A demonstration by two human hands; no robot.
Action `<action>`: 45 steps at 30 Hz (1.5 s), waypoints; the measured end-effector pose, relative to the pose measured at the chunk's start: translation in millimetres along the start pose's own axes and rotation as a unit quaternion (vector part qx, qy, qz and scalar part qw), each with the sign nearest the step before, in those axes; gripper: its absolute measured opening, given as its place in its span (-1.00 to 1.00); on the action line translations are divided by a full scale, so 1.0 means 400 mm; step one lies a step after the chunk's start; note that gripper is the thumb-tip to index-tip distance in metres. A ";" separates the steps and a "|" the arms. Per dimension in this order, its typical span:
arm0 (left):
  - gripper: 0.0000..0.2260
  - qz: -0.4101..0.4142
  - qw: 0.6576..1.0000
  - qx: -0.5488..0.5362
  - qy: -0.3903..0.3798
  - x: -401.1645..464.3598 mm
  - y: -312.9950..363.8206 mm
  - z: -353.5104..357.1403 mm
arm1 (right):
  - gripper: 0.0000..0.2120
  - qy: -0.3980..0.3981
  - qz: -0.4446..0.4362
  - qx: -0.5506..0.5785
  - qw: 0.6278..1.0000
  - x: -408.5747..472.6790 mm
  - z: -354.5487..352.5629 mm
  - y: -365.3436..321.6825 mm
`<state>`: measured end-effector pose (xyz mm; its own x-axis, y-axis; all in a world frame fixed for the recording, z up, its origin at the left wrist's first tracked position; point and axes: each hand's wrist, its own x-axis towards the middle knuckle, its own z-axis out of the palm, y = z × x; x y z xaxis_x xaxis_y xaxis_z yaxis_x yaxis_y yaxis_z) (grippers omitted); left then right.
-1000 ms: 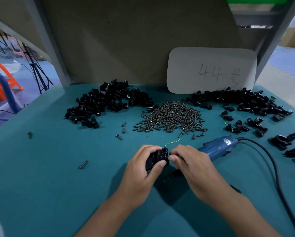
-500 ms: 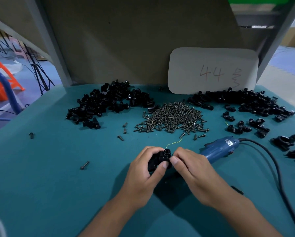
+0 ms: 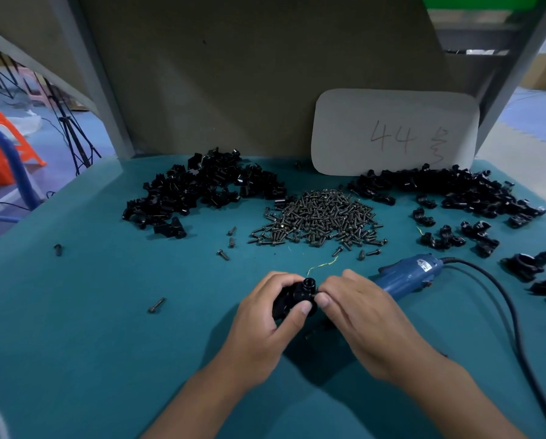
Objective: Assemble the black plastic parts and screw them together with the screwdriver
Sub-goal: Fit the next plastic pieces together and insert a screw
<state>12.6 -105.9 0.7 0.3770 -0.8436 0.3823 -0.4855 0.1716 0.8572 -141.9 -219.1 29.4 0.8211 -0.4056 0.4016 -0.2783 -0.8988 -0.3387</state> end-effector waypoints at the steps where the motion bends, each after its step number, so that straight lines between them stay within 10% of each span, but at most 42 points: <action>1: -0.72 0.000 1.000 -0.002 0.000 0.000 0.000 0.000 | -0.64 -0.007 0.007 0.013 1.000 0.001 0.002 -0.003; 6: -0.76 0.009 1.000 -0.012 0.004 0.000 0.008 0.002 | -0.64 0.007 0.034 0.111 0.993 0.002 0.008 -0.003; 15: -0.87 -0.113 0.989 -0.036 0.082 0.015 -0.014 -0.020 | -0.82 0.045 0.132 -0.062 0.988 0.007 -0.012 0.057; 27: -0.64 -0.185 0.890 -0.415 0.051 0.037 -0.008 -0.027 | -0.72 0.079 0.163 0.376 0.909 0.005 0.007 0.008; 45: -0.66 -0.114 0.984 -0.131 -0.049 0.004 -0.008 -0.003 | -0.80 0.165 0.109 0.316 0.928 0.002 0.023 -0.028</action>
<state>15.6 -107.1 -1.1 0.3693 -0.9178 0.1460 -0.1724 0.0868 0.9812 -133.6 -207.9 25.5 0.5528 -0.6888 0.4689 0.0134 -0.5554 -0.8315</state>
